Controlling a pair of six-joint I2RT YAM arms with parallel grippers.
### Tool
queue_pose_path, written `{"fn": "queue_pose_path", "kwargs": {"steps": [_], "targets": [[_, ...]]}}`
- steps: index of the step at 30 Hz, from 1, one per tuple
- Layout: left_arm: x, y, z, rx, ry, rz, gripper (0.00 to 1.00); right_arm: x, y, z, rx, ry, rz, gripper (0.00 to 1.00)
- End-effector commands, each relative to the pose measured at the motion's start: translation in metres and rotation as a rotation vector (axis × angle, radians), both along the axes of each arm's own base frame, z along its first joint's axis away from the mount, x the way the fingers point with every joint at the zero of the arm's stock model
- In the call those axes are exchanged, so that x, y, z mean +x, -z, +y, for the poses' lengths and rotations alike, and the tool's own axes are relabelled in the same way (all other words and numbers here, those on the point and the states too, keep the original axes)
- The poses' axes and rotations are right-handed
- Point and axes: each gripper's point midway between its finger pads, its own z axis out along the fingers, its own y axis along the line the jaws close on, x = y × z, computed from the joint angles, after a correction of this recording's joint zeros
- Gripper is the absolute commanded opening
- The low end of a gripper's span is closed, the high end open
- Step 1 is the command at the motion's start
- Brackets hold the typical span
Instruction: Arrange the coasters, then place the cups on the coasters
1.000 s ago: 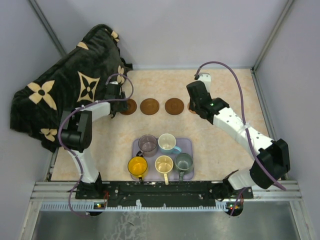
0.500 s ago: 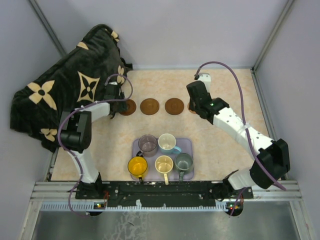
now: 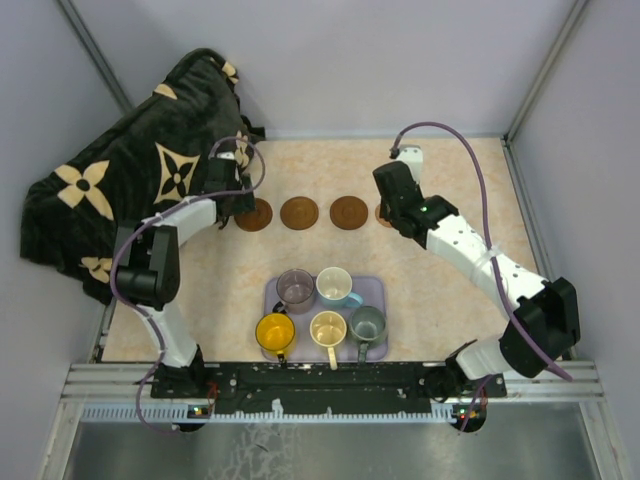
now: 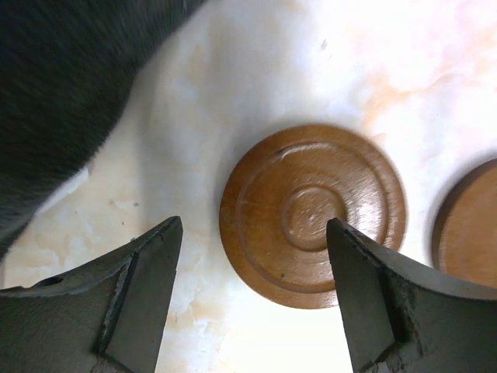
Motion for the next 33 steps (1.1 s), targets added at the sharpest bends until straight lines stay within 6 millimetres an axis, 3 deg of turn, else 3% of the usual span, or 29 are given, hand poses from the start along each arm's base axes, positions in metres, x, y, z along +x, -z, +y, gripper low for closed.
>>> {"fn": "queue_pose_path", "kwargs": {"steps": [1, 3, 4, 7, 8, 11, 15, 20, 33], "targets": [[0.024, -0.073, -0.006, -0.034, 0.036, -0.166, 0.82, 0.015, -0.031, -0.004, -0.010, 0.045, -0.115, 0.27], [0.025, -0.091, -0.007, -0.043, 0.045, -0.204, 0.83, 0.017, -0.036, -0.012, -0.034, 0.077, -0.138, 0.30], [0.025, -0.101, -0.008, -0.047, 0.049, -0.223, 0.84, 0.017, -0.039, -0.016, -0.046, 0.094, -0.149, 0.37], [0.019, -0.126, -0.009, -0.061, 0.061, -0.271, 0.90, 0.016, -0.049, -0.035, -0.075, 0.172, -0.188, 0.94], [0.015, -0.132, -0.010, -0.067, 0.070, -0.284, 0.93, 0.015, -0.052, -0.042, -0.071, 0.200, -0.199, 0.98], [0.000, -0.148, -0.011, -0.087, 0.090, -0.323, 1.00, 0.012, -0.052, -0.069, -0.014, 0.273, -0.197, 0.99], [-0.024, -0.154, -0.018, -0.125, 0.138, -0.339, 1.00, 0.006, -0.027, -0.103, 0.071, 0.326, -0.135, 0.99], [-0.056, -0.151, -0.013, -0.136, 0.131, -0.335, 1.00, -0.022, -0.003, -0.146, 0.027, 0.452, -0.036, 0.99], [-0.121, -0.182, -0.001, -0.148, 0.129, -0.395, 1.00, -0.082, -0.013, -0.168, 0.071, 0.481, -0.147, 0.99]]}}
